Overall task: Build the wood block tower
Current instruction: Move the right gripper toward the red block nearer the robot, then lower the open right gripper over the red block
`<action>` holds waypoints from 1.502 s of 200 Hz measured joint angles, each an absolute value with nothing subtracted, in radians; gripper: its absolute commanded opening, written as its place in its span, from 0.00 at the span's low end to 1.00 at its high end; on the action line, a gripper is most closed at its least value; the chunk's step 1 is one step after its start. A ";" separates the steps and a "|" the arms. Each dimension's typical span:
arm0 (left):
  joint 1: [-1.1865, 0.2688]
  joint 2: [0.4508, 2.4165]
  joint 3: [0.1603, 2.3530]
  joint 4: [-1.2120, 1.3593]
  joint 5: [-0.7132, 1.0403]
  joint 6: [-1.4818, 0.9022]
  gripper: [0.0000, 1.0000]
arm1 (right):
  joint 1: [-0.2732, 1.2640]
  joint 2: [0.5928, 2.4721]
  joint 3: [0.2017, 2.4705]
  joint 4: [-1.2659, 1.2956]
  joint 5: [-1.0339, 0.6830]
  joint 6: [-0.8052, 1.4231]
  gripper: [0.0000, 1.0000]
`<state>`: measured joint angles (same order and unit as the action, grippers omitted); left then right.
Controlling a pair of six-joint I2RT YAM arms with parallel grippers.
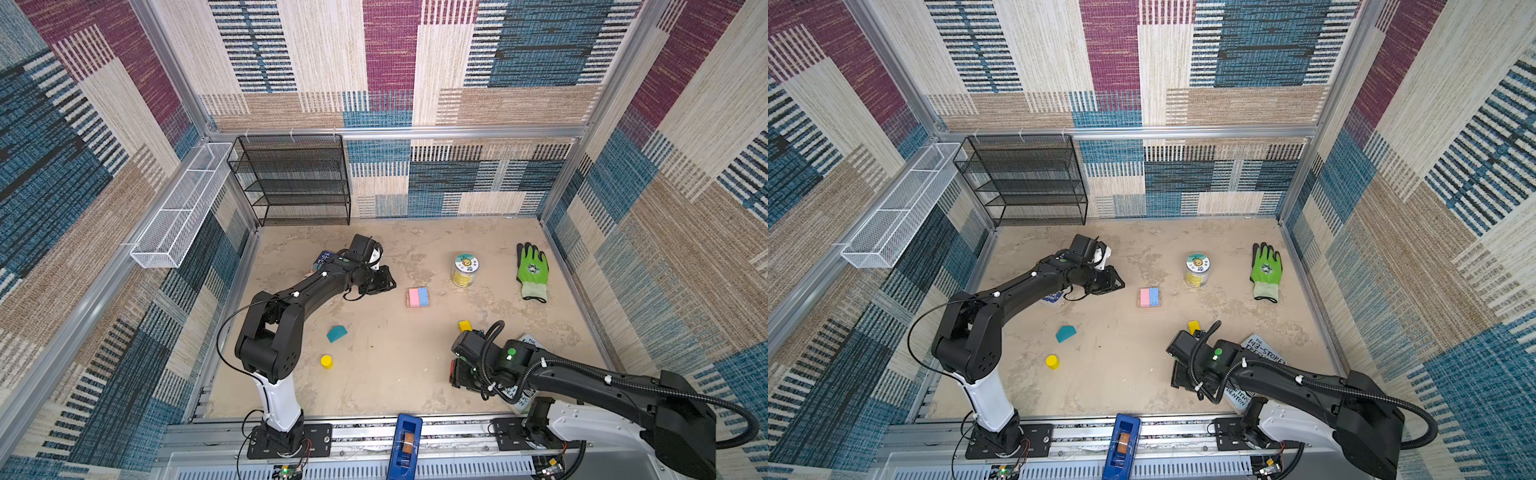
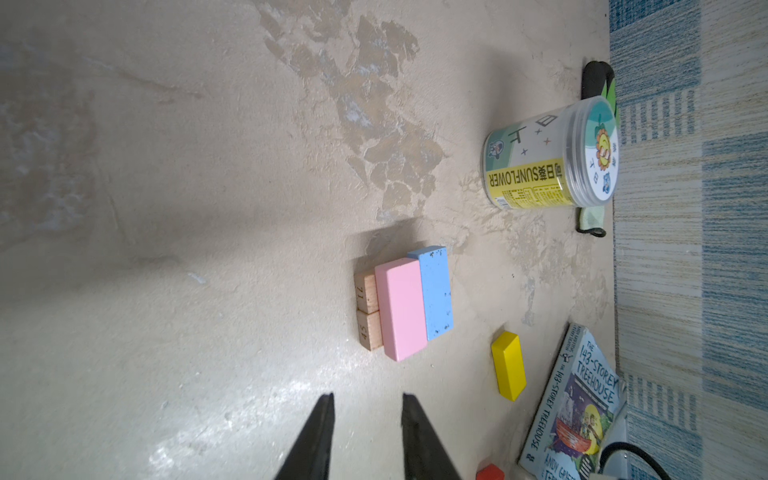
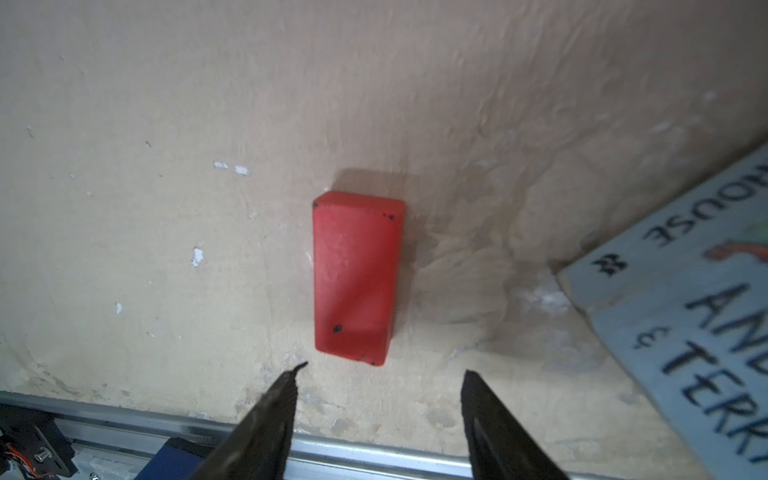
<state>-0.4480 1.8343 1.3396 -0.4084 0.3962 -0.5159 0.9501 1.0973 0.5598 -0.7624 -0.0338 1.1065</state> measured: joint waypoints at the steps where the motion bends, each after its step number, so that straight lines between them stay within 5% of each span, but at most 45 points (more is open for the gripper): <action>1: -0.448 1.834 1.340 -0.408 0.396 -0.516 0.32 | 0.950 1.098 0.559 -0.761 -0.035 1.106 0.68; 54: -0.447 1.837 1.340 -0.408 0.396 -0.516 0.32 | 0.957 1.145 0.528 -0.662 -0.073 1.118 0.66; 90: -0.447 1.840 1.340 -0.408 0.396 -0.516 0.32 | 0.960 1.199 0.541 -0.576 -0.094 1.117 0.52; 171: -0.440 1.847 1.341 -0.409 0.398 -0.516 0.32 | 0.961 1.389 0.667 -0.502 -0.105 1.039 0.50; 300: -0.430 1.827 1.324 -0.408 0.400 -0.516 0.32 | 0.971 1.276 0.767 -0.582 -0.046 1.027 0.49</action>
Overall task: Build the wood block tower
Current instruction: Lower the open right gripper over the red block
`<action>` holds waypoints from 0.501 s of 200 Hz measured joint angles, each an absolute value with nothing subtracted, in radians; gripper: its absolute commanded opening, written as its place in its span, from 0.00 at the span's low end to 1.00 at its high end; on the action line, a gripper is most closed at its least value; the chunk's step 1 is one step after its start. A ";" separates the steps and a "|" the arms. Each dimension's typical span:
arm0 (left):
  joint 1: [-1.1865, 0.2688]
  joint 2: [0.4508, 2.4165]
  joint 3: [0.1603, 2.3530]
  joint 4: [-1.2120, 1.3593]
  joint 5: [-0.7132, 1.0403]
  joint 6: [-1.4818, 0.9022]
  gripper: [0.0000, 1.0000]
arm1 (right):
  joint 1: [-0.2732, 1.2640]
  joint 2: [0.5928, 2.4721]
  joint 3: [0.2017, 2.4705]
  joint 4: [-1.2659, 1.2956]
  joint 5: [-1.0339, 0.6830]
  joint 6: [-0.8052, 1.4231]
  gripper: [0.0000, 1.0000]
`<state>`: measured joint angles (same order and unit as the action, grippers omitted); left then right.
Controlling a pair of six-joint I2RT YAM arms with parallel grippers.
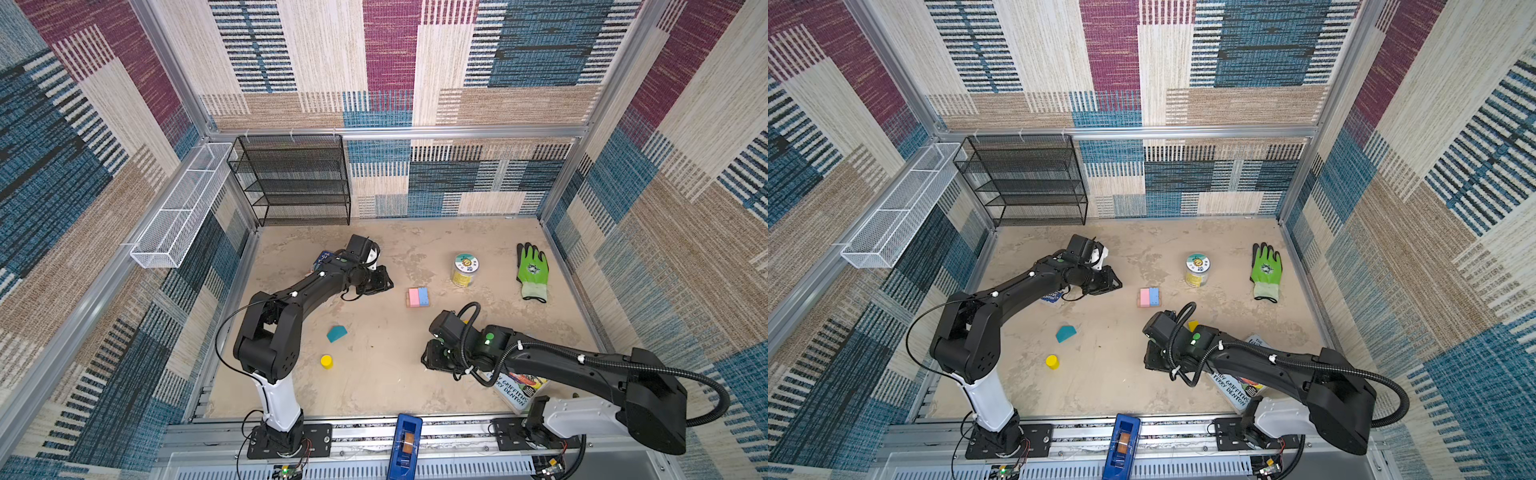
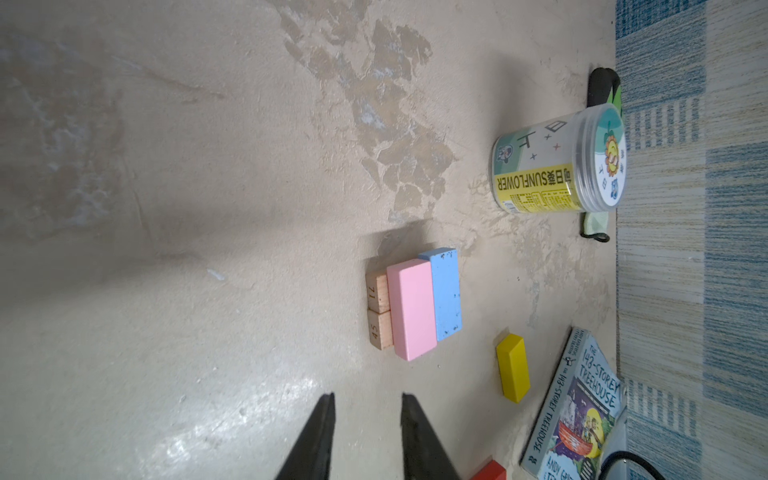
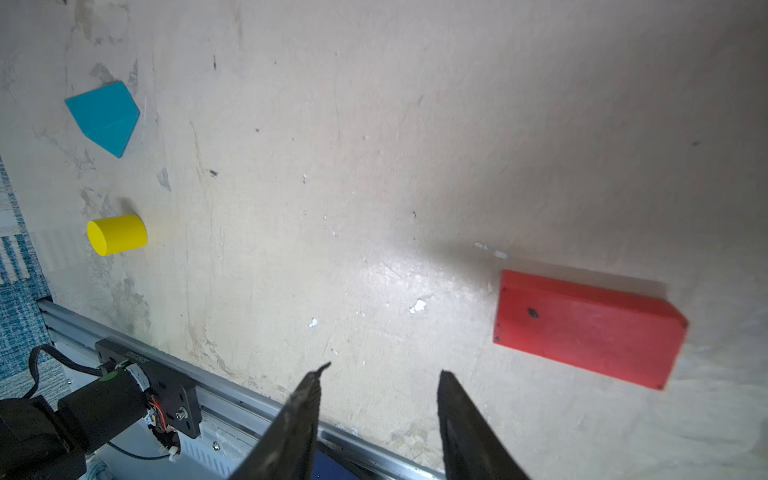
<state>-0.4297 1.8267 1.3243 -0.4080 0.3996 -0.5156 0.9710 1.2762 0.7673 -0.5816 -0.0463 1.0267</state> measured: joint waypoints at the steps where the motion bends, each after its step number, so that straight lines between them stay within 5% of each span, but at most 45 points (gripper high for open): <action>1: -0.430 1.827 1.324 -0.408 0.400 -0.516 0.32 | 0.971 1.275 0.767 -0.582 -0.045 1.027 0.49; 100: -0.428 1.811 1.317 -0.408 0.399 -0.516 0.31 | 0.971 1.187 0.791 -0.759 0.088 1.041 0.60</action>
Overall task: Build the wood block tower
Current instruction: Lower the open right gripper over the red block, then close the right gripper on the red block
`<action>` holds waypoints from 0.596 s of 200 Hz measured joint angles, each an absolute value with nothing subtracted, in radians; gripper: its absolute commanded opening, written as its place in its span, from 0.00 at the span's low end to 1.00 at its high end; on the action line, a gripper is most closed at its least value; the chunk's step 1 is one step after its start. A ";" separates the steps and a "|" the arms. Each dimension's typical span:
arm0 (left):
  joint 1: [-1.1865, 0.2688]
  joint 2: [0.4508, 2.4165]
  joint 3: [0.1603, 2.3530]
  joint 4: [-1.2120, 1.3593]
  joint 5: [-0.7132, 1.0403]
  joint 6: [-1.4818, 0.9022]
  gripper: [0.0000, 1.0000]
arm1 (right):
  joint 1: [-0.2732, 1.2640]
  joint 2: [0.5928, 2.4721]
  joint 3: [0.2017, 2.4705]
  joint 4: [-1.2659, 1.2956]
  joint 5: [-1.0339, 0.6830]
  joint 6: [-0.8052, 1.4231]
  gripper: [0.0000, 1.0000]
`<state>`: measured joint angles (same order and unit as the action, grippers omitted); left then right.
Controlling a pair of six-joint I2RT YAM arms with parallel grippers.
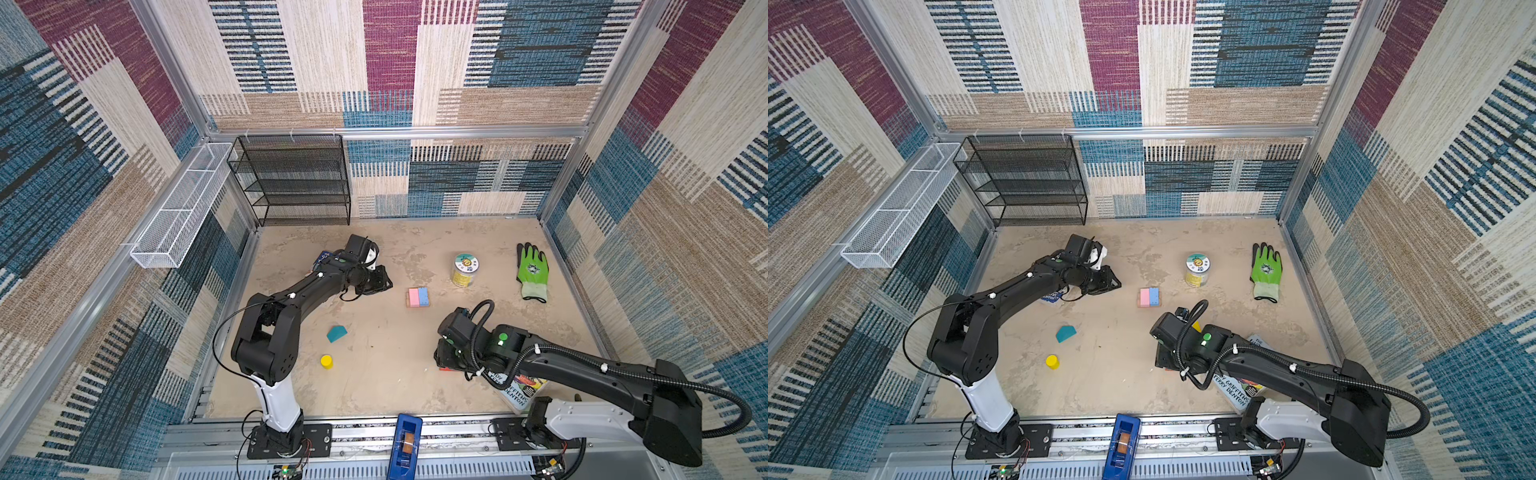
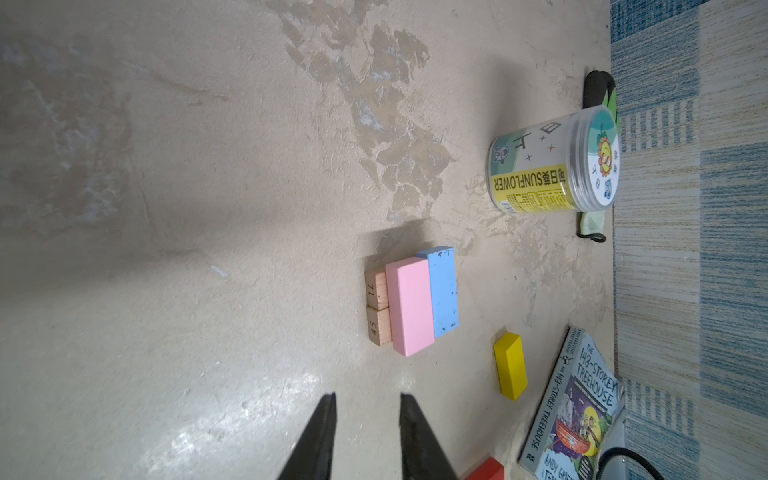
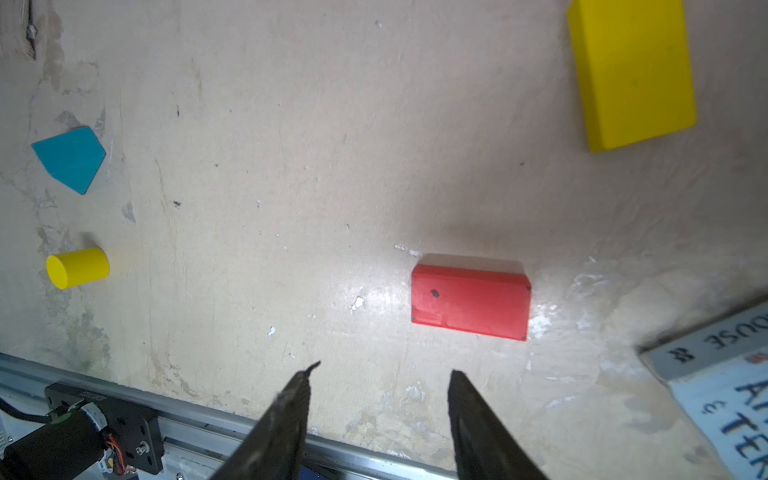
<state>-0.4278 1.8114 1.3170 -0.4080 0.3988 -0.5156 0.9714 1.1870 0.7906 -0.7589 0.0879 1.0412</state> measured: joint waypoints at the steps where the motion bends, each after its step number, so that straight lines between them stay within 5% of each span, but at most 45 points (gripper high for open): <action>1: -0.428 1.811 1.317 -0.408 0.399 -0.516 0.31 | 0.971 1.187 0.791 -0.760 0.089 1.042 0.60; 119: -0.426 1.812 1.317 -0.408 0.396 -0.512 0.31 | 0.971 1.378 0.847 -0.846 0.139 1.023 1.00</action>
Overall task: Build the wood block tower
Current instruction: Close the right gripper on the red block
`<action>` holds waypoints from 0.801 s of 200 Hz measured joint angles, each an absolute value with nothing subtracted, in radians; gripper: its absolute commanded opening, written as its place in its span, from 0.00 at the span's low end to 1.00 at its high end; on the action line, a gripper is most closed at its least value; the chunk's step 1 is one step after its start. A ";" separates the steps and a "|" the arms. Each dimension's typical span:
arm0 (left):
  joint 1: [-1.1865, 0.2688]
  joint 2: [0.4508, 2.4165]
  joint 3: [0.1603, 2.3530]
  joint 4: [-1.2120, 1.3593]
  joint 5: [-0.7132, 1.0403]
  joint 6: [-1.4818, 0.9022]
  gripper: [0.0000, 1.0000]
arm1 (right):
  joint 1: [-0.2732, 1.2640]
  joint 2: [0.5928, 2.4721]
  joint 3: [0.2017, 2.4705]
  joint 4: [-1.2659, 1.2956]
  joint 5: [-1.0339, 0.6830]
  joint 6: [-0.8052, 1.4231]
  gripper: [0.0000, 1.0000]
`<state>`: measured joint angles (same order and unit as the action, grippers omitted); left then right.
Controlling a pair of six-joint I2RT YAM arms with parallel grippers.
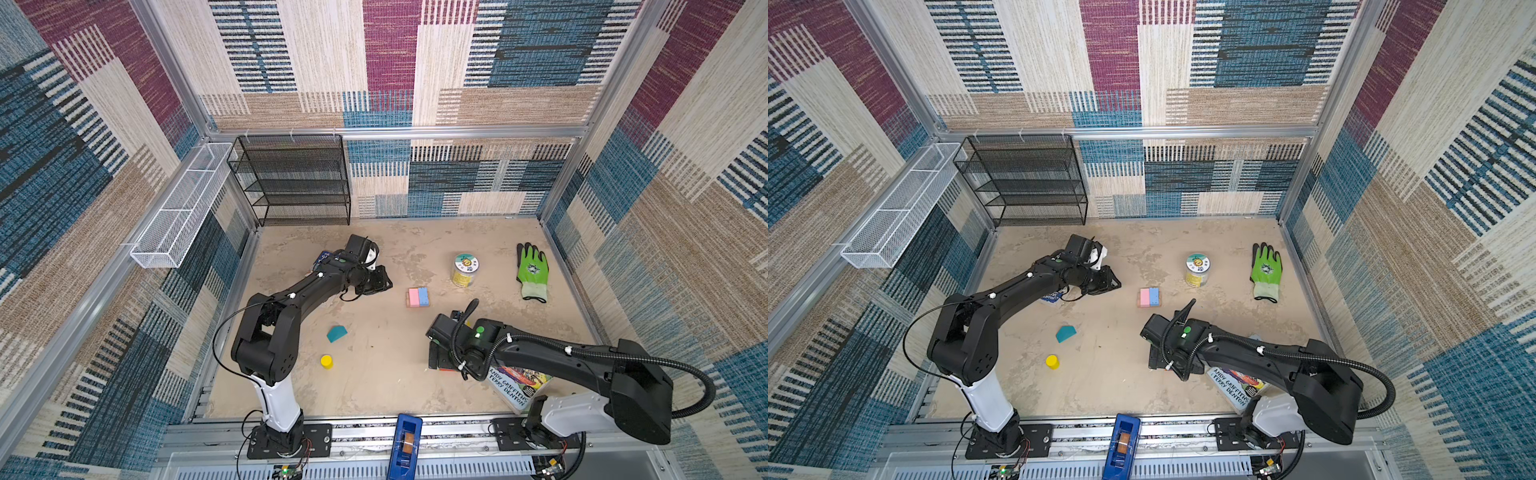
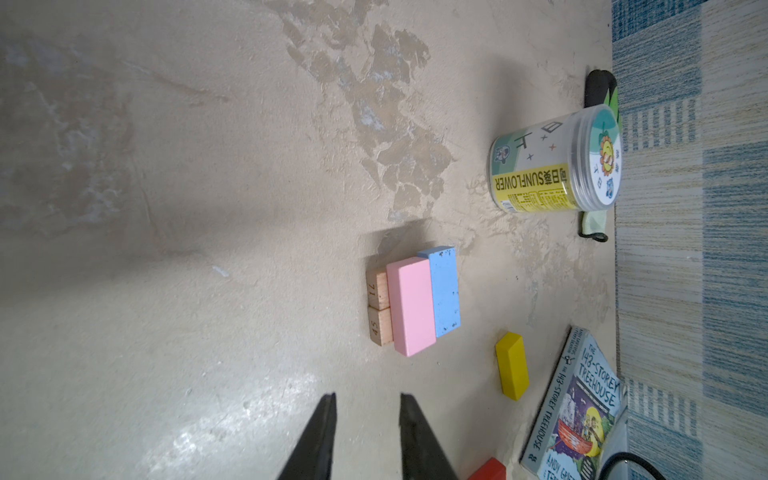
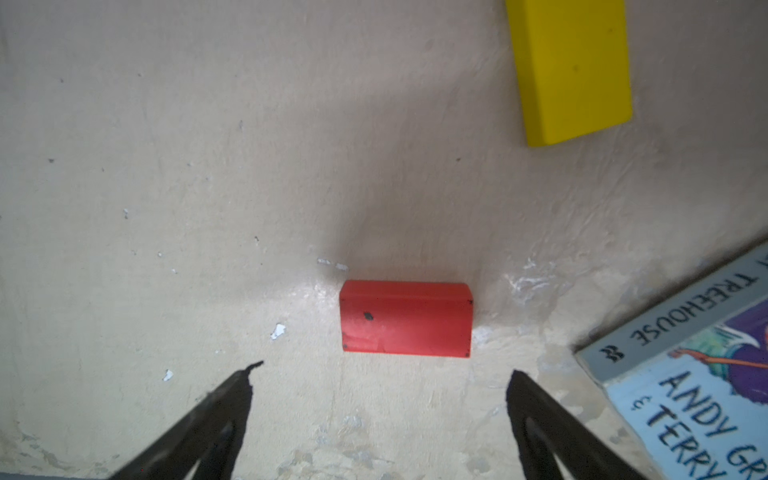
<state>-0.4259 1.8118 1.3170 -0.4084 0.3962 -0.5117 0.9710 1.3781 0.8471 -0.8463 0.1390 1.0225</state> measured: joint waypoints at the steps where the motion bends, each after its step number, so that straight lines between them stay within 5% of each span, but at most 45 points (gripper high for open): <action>1: -0.426 1.812 1.317 -0.408 0.396 -0.512 0.31 | 0.971 1.379 0.847 -0.847 0.139 1.023 1.00; 59: -0.415 1.814 1.317 -0.408 0.397 -0.508 0.31 | 0.971 1.426 0.845 -0.839 0.138 0.988 1.00; 160: -0.408 1.818 1.312 -0.408 0.400 -0.508 0.30 | 0.966 1.447 0.812 -0.823 0.139 0.953 0.85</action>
